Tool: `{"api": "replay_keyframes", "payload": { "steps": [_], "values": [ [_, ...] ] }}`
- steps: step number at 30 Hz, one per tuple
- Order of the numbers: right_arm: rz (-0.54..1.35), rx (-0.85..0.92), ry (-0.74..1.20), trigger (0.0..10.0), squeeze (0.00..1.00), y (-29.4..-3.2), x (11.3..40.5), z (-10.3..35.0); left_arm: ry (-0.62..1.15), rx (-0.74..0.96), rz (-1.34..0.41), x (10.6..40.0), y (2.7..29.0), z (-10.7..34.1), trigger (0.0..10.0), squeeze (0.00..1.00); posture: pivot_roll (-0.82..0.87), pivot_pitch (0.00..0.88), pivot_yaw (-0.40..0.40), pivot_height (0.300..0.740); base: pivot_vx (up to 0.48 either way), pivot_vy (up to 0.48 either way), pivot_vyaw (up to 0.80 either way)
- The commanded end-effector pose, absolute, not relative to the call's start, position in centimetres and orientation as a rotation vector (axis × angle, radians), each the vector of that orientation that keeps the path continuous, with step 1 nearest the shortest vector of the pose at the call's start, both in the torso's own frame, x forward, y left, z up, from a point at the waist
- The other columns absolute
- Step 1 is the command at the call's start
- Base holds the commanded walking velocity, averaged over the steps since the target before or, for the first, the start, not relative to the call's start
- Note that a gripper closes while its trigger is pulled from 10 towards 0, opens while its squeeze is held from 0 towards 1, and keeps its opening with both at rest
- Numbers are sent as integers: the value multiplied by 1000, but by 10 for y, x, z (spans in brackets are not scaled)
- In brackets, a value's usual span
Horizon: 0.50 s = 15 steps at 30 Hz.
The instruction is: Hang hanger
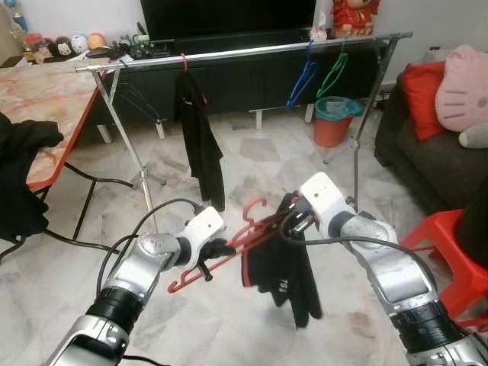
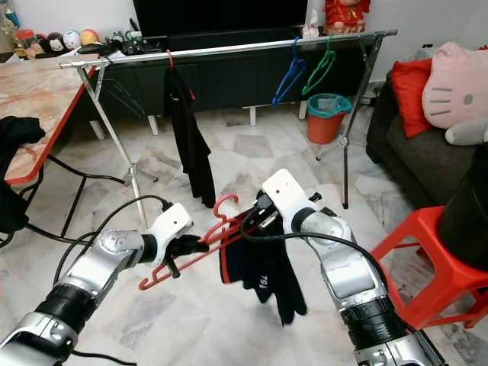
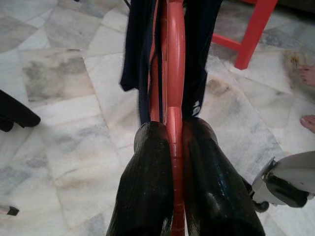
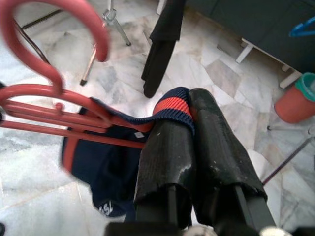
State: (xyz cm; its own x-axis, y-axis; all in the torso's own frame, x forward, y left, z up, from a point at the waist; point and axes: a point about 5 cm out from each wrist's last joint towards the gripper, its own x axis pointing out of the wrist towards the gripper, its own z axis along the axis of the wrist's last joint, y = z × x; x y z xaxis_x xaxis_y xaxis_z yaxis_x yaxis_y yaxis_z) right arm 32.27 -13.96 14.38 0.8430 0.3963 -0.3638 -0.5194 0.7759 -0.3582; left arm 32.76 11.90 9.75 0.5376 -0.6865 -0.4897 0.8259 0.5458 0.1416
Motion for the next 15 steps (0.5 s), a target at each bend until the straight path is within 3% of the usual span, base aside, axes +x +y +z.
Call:
{"api": "replay_keyframes", "payload": {
  "steps": [1,15],
  "values": [
    [537,-463,240,10000,0,-130,320,152,394,387,-918,330,120,102,10000,0,-149,0,29,740,0,0,0],
    [629,-461,253,10000,0,-113,302,156,300,343,-753,346,115,110,10000,0,-155,0,28,740,0,0,0]
  ]
}}
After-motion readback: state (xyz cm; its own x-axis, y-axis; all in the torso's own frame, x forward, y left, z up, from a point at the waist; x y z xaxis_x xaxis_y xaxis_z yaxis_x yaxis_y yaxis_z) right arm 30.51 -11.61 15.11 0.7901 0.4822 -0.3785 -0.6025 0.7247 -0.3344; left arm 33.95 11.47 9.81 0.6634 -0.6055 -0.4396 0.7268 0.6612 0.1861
